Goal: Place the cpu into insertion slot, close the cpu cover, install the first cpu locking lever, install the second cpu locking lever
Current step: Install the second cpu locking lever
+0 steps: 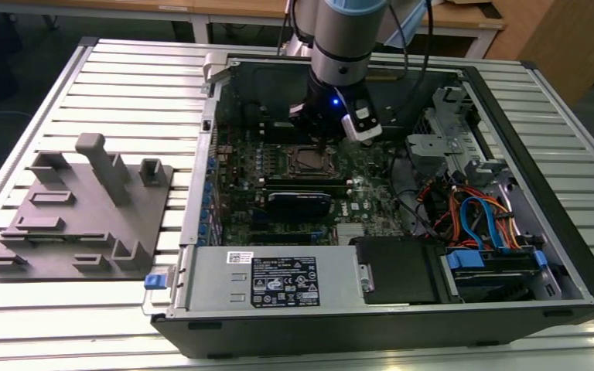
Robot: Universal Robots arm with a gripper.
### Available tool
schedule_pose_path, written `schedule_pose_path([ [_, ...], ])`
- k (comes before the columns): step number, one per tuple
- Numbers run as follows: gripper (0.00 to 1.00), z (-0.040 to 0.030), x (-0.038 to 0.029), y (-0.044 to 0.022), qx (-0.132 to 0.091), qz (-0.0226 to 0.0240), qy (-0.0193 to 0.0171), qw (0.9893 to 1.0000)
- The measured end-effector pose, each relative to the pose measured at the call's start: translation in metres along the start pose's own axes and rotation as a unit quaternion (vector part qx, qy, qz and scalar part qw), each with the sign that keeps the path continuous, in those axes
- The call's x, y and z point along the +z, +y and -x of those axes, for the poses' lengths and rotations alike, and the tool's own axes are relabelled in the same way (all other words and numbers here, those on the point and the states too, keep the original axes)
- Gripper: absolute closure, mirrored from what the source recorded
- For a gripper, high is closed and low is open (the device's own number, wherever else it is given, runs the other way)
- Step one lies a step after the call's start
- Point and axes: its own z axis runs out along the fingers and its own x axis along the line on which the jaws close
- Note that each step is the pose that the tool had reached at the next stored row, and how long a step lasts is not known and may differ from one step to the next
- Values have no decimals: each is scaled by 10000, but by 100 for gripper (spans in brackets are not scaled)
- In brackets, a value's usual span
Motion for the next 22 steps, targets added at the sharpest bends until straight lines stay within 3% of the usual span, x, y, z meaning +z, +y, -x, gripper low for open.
schedule_pose_path([
  [10,90,0,-10,-1,0,-1,0,10000],
  [17,90,1,-170,21,0,-1,0,10000],
  [22,90,1,-178,23,0,-3,0,10000],
])
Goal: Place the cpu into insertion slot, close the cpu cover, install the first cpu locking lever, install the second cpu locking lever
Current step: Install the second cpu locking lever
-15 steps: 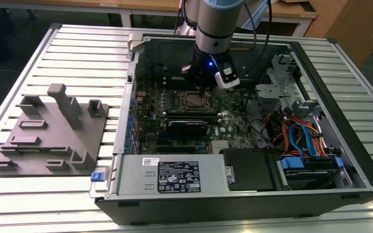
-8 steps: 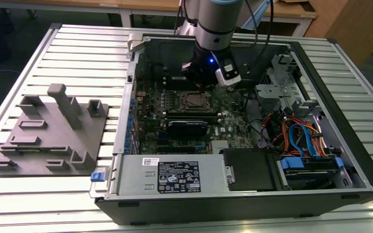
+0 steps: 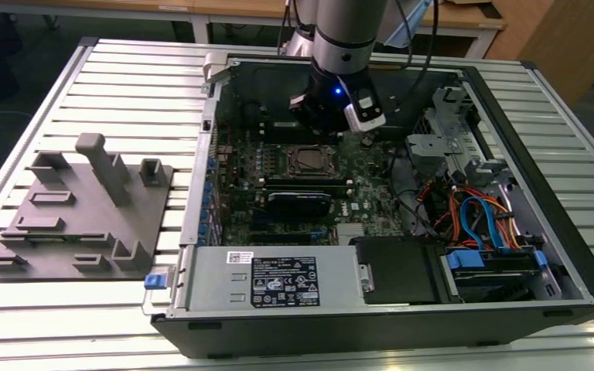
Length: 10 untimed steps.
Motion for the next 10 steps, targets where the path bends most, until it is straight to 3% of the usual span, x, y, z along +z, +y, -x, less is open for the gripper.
schedule_pose_path([
  [10,90,4,-2,-56,1,0,-1,10000],
])
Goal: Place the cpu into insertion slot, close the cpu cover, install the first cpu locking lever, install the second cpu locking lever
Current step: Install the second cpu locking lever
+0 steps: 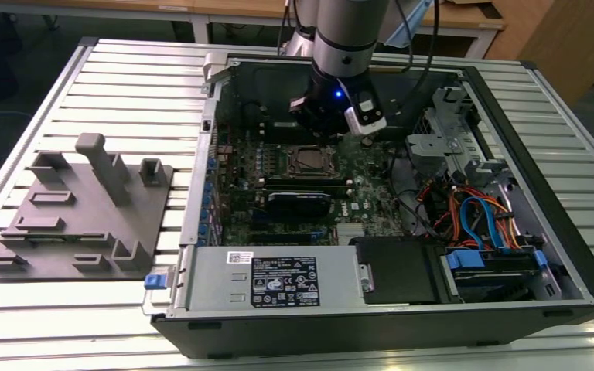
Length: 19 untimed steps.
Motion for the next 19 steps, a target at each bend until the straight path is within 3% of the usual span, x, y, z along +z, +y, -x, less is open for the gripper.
schedule_pose_path([
  [19,90,1,-35,2,-1,-3,0,10000],
])
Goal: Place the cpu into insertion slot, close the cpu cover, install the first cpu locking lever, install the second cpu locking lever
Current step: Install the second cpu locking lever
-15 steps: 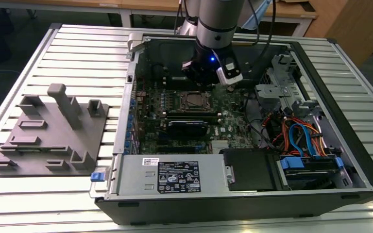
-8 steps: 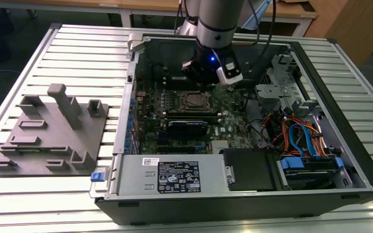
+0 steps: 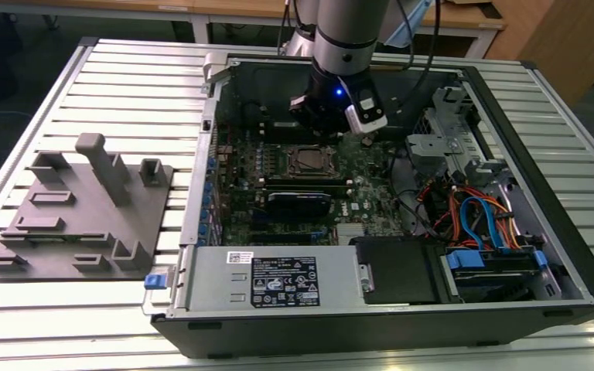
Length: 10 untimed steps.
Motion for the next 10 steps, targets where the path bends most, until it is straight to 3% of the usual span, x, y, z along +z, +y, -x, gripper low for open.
schedule_pose_path([
  [10,90,2,-3,-32,0,0,0,10000],
])
